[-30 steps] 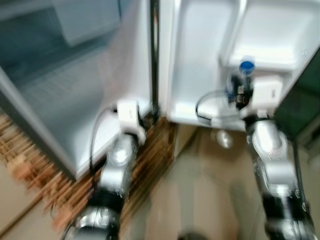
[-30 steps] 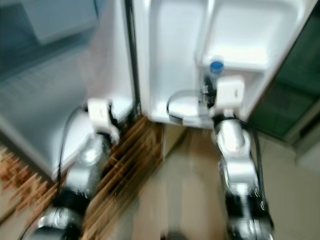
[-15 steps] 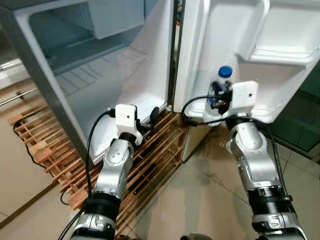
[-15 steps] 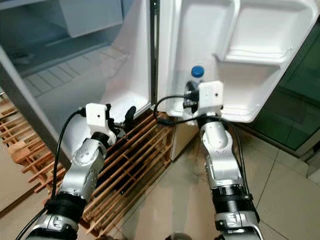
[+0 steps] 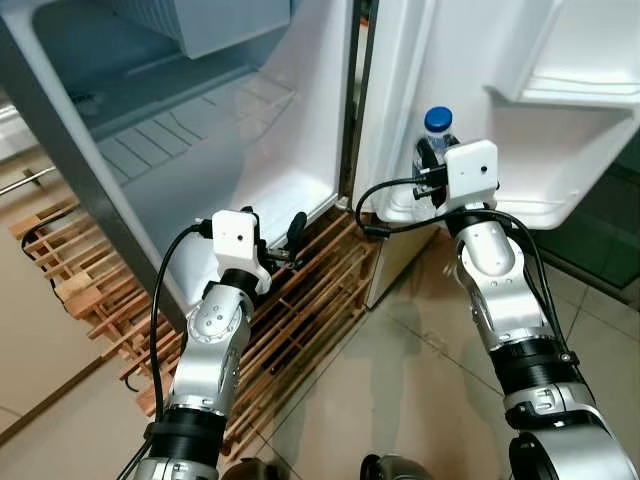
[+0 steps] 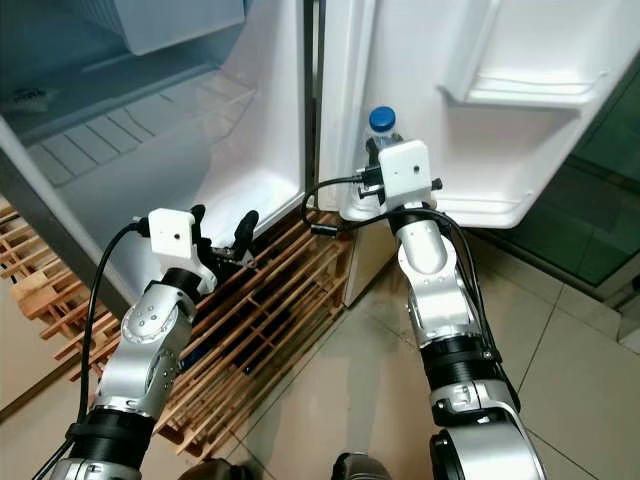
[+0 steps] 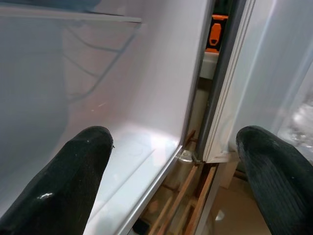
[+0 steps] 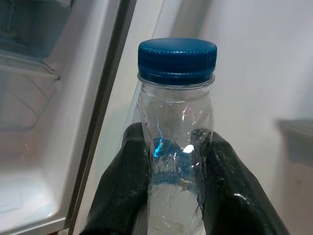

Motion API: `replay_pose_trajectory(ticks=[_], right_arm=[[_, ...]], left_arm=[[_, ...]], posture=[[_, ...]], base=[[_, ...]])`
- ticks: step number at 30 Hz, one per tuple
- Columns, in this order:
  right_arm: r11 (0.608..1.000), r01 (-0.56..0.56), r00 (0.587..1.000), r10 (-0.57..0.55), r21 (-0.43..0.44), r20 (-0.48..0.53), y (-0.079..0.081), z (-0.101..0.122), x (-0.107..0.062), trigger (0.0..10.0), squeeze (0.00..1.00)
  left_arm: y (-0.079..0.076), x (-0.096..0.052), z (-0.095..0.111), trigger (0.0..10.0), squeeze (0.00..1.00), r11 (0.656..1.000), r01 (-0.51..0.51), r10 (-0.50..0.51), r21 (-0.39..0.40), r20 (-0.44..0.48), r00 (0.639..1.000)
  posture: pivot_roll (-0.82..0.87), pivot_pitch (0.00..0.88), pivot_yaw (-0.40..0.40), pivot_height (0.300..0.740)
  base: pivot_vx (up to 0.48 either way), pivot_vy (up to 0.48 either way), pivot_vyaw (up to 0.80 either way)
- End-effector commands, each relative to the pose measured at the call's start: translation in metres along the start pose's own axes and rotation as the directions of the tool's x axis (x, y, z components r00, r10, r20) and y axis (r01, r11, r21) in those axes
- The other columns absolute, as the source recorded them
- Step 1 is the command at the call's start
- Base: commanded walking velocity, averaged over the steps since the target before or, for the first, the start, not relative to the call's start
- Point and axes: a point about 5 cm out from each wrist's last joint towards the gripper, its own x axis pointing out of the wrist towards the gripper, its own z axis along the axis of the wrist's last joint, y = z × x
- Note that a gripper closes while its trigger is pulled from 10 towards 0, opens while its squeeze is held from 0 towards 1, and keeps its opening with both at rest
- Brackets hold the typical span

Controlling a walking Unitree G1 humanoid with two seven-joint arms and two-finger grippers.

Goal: Restocking fridge

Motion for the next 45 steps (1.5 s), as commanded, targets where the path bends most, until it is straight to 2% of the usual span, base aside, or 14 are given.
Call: replay_pose_trajectory(ticks=[1,12,17,24,27,28,29,31,35,38,39,41,42,45], right_arm=[[0.999,0.009,0.995,-0.005,-0.041,0.098,-0.008,0.017,0.012,0.0,0.00],[0.997,0.013,0.989,-0.002,-0.071,0.146,-0.010,0.019,0.023,0.0,0.00],[0.993,0.078,0.992,-0.086,0.083,0.092,-0.015,0.009,0.027,0.0,0.00],[0.996,0.071,0.988,-0.077,0.047,0.135,-0.016,0.011,0.029,0.0,0.00],[0.997,0.063,0.992,-0.068,0.045,0.110,-0.015,0.009,0.031,0.0,0.00],[0.991,0.085,0.995,-0.088,0.099,0.036,-0.015,0.002,0.034,4.2,0.00],[0.985,0.105,0.995,-0.104,0.140,-0.012,-0.016,-0.002,0.035,10.0,0.00],[0.970,0.131,0.989,-0.114,0.207,-0.092,-0.016,-0.010,0.036,10.0,0.00],[0.948,0.162,0.981,-0.125,0.274,-0.149,-0.019,-0.015,0.037,10.0,0.00],[0.915,0.229,0.966,-0.170,0.332,-0.195,-0.031,-0.013,0.042,10.0,0.00],[0.914,0.235,0.965,-0.179,0.331,-0.192,-0.034,-0.011,0.044,10.0,0.96],[0.913,0.239,0.964,-0.183,0.332,-0.193,-0.036,-0.010,0.045,10.0,0.96],[0.919,0.231,0.966,-0.178,0.320,-0.185,-0.039,-0.006,0.047,10.0,1.00],[0.940,0.221,0.967,-0.178,0.258,-0.181,-0.045,0.001,0.052,10.0,1.00]], left_arm=[[-0.002,-0.004,-0.002,10.0,0.00,1.000,0.009,-0.009,0.004,-0.014,1.000],[0.008,-0.020,0.013,10.0,0.00,0.999,0.000,0.001,0.053,-0.010,1.000],[0.008,-0.024,0.018,10.0,0.00,0.997,0.012,-0.011,0.079,-0.019,1.000],[0.009,-0.029,0.024,10.0,0.00,0.994,0.023,-0.021,0.109,-0.021,1.000],[0.009,-0.032,0.025,10.0,0.00,0.994,0.022,-0.019,0.108,-0.025,0.999],[0.009,-0.032,0.025,10.0,0.00,0.994,0.019,-0.015,0.110,-0.032,0.999],[0.008,-0.031,0.024,10.0,0.00,0.994,0.017,-0.013,0.111,-0.036,0.999],[0.008,-0.031,0.024,10.0,0.00,0.993,0.012,-0.007,0.115,-0.045,0.999],[0.006,-0.029,0.023,10.0,0.00,0.993,0.011,-0.006,0.116,-0.049,0.999],[0.003,-0.027,0.023,10.0,0.00,0.994,0.015,-0.010,0.106,-0.048,0.999],[0.003,-0.026,0.023,10.0,0.00,0.995,0.016,-0.011,0.103,-0.047,0.999],[0.002,-0.025,0.023,10.0,0.00,0.995,0.016,-0.011,0.102,-0.047,0.999],[0.001,-0.025,0.023,10.0,0.00,0.995,0.016,-0.011,0.100,-0.047,0.999],[-0.001,-0.023,0.022,10.0,0.00,0.996,0.012,-0.008,0.090,-0.041,0.999]], posture=[[-0.03,0.132,0.017,0.740],[0.04,0.182,0.066,0.740],[0.05,0.195,0.085,0.740],[0.08,0.214,0.097,0.740],[0.08,0.216,0.096,0.740],[0.08,0.218,0.091,0.740],[0.08,0.219,0.089,0.740],[0.07,0.218,0.086,0.740],[0.06,0.214,0.080,0.740],[0.05,0.205,0.076,0.740],[0.05,0.202,0.072,0.740],[0.05,0.200,0.071,0.740],[0.05,0.197,0.067,0.740],[0.04,0.189,0.056,0.740]], base=[[0.000,0.000,0.00],[0.000,0.000,0.00],[0.000,0.000,0.00],[0.000,0.000,0.00],[0.000,0.000,0.00],[0.000,0.000,0.00],[0.000,0.000,0.00],[0.000,0.000,0.00],[0.000,0.000,0.00],[0.000,0.000,0.00],[0.000,0.000,0.00],[0.000,0.000,0.00],[0.000,0.000,0.00],[0.000,0.000,0.00]])
